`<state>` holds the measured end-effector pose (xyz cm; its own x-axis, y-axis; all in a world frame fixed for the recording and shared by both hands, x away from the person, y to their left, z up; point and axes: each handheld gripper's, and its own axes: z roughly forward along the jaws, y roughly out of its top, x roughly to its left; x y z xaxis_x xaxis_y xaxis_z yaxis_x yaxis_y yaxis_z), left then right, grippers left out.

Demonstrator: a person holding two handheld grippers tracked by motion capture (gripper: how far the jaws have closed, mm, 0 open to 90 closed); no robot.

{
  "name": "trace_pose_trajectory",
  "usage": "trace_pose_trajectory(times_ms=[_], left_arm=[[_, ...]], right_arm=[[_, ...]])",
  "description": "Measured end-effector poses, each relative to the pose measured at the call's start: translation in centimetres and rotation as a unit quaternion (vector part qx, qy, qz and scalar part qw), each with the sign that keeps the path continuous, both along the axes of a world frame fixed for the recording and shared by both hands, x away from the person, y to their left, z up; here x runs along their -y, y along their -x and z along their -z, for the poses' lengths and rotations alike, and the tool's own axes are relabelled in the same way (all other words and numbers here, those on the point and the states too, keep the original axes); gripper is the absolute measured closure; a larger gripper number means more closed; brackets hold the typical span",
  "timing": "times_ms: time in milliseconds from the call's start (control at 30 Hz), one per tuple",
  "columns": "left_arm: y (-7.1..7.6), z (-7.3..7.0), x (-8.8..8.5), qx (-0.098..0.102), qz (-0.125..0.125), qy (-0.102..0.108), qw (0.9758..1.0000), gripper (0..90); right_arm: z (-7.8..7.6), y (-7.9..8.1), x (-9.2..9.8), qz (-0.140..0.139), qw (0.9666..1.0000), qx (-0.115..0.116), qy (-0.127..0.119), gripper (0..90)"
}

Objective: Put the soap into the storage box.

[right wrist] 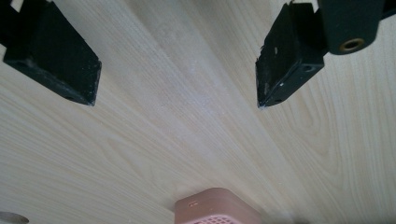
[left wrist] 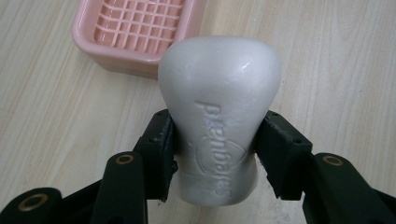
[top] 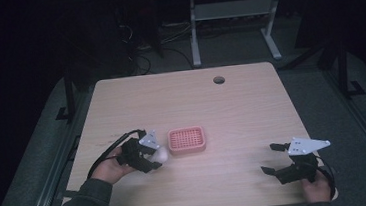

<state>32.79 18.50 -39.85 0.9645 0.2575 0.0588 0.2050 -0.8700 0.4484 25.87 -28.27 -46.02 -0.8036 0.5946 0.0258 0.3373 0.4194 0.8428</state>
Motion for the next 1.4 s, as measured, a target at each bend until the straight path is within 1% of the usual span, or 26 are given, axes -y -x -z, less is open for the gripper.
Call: trace_pose_trajectory(times_ms=[67,133,233,367,433,567,600,633,667,733,767,1033,1167,1333,1367,1400], left_arm=[[-0.1,-0.1,0.1,-0.001,0.005,0.003,1.0,49.5],[-0.1,-0.1,0.1,-0.003,0.004,0.006,1.0,49.5],[-0.2,0.0,0.2,-0.003,0.007,-0.002,1.0,49.6],[-0.2,-0.1,0.3,-0.002,0.005,-0.002,1.0,49.6],[-0.3,-0.4,0.5,0.0,0.011,-0.009,0.9999,49.6],[-0.4,-0.6,0.7,0.004,0.013,-0.012,0.9998,49.6],[-0.4,-0.8,0.8,0.007,0.011,-0.008,0.9999,49.6],[-0.5,-0.9,0.8,0.005,0.015,-0.01,0.9998,49.6],[-0.5,-1.0,0.9,0.004,0.014,-0.008,0.9999,49.6],[-0.7,-1.1,1.1,0.007,0.017,-0.015,0.9997,49.6],[-0.7,-1.1,1.1,0.007,0.017,-0.015,0.9997,49.6],[-1.3,-1.7,1.8,0.012,0.018,-0.016,0.9996,49.6],[-1.8,-1.8,2.3,0.009,0.025,-0.025,0.9993,49.6],[-2.2,-1.7,2.8,0.004,0.027,-0.026,0.9993,49.6],[-2.4,-1.7,3.0,0.007,0.029,-0.031,0.9991,49.6],[-2.4,-1.7,3.1,0.005,0.028,-0.032,0.9991,49.6]], right_arm=[[0.0,0.0,0.0,0.0,1.0,0.001,0.0,13.5],[0.0,0.0,0.0,0.0,1.0,0.001,-0.001,13.5],[0.0,0.0,0.0,0.0,1.0,0.001,-0.001,13.5],[0.0,0.0,0.0,0.0,1.0,0.001,-0.002,13.5],[0.0,0.0,0.0,0.0,1.0,0.001,-0.002,13.5],[0.0,0.0,0.0,-0.001,1.0,0.001,-0.002,13.5],[0.0,0.0,0.0,-0.001,1.0,0.001,-0.002,13.5],[0.0,0.0,0.0,-0.001,1.0,0.001,-0.002,13.5],[0.0,0.0,0.0,-0.001,1.0,0.001,-0.002,13.5],[0.0,0.0,0.0,-0.001,1.0,0.001,-0.003,13.5],[0.0,0.0,0.0,-0.001,1.0,0.001,-0.003,13.5],[-0.1,0.0,0.0,-0.001,1.0,0.001,-0.005,13.5],[-0.1,0.0,0.1,-0.001,1.0,0.001,-0.006,13.5],[0.0,0.0,0.1,0.0,1.0,0.001,-0.006,13.5],[0.0,0.0,0.2,0.0,1.0,0.001,-0.007,13.5],[0.0,0.0,0.2,0.0,1.0,0.001,-0.007,13.5]])
